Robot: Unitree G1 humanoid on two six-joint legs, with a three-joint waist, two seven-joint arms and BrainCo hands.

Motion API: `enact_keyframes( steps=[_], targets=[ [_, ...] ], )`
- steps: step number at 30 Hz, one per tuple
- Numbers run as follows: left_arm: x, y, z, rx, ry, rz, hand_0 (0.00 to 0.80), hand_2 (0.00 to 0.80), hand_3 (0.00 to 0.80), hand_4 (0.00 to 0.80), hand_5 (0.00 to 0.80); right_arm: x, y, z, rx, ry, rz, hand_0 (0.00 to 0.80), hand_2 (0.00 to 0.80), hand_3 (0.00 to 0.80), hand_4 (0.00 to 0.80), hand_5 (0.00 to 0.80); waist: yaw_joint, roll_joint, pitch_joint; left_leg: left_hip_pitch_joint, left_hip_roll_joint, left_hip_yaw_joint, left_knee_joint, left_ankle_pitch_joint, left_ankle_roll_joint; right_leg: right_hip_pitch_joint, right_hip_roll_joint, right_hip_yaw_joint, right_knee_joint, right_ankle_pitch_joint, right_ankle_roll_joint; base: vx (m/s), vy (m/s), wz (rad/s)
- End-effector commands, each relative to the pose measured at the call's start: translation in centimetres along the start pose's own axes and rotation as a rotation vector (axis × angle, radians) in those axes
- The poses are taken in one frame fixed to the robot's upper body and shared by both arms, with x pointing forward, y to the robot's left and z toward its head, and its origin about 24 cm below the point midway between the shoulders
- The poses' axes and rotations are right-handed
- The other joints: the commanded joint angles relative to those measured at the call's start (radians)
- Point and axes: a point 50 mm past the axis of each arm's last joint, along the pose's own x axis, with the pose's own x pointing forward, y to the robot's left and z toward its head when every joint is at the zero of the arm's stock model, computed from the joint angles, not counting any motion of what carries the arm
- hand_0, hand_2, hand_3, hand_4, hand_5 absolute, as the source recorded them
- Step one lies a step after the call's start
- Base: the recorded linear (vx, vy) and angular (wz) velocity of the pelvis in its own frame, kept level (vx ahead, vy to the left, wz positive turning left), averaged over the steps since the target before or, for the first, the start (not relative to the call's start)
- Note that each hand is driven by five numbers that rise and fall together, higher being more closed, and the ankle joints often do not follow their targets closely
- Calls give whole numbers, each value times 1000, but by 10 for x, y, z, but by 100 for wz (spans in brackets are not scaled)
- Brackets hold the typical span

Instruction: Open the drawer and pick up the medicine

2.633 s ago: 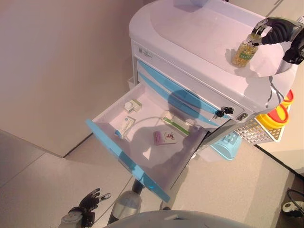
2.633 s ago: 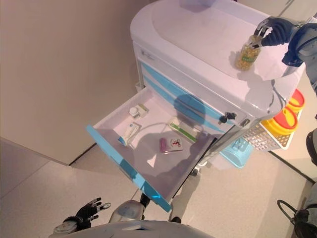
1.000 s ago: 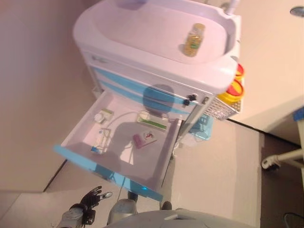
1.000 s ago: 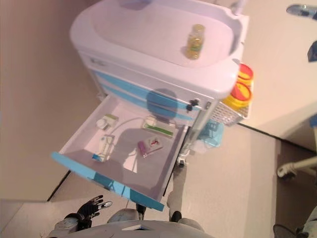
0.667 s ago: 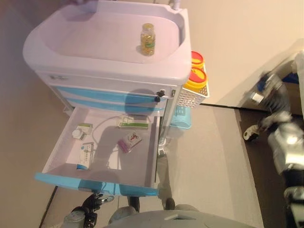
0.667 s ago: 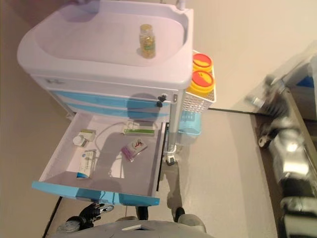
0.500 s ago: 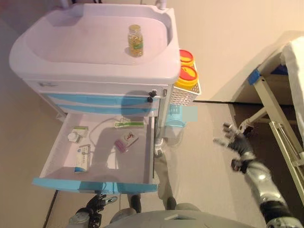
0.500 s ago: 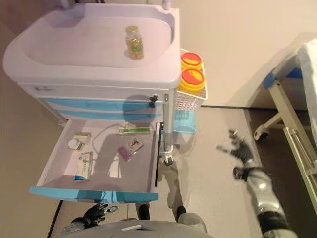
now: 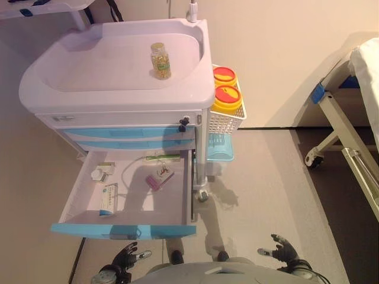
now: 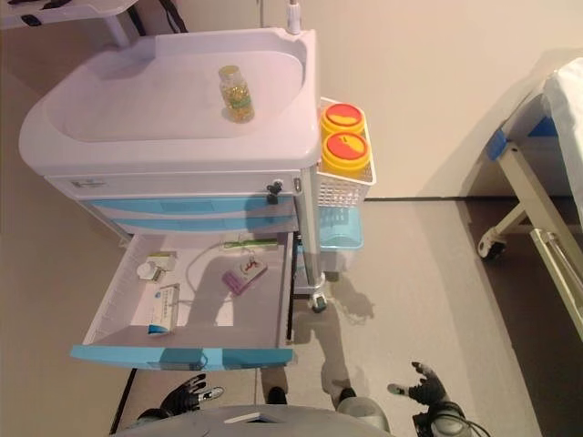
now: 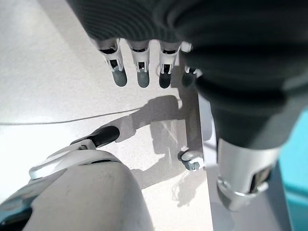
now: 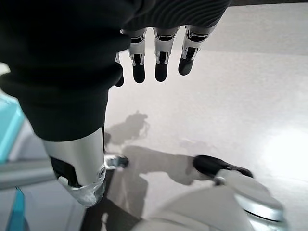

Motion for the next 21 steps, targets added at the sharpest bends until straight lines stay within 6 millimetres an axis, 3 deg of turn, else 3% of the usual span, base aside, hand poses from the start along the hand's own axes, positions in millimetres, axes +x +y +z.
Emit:
enact_keyframes(
  steps=[1,6,12,21],
  targets=[
    [6,1,24,135,-96,-2,0,0,0,0,0,9,0,36,-69,-152,14,0,0,0,0,0,5,-10,43,-7,-45,-44,67,-131,34,-78,-13,-53,110,-15,29,61,-32,-2],
    [7,6,54,251,-225,13,0,0,0,0,0,10,-5,55,-184,-246,30,0,0,0,0,0,-7,6,92,-63,-45,-48,133,-146,44,-150,-20,-50,198,-53,14,5,-9,-16],
    [8,14,133,371,-463,78,0,0,0,0,0,15,-40,102,-290,-376,-31,0,0,0,0,0,-23,24,218,-216,-44,-43,275,-158,41,-310,-29,-55,327,-79,-28,-163,37,-12],
    [-12,42,202,555,-653,217,0,0,0,0,0,11,-67,121,-296,-424,-109,0,0,0,0,0,-41,25,296,-398,-44,-29,445,-173,54,-505,-22,-33,527,-124,-63,10,48,0]
  ],
)
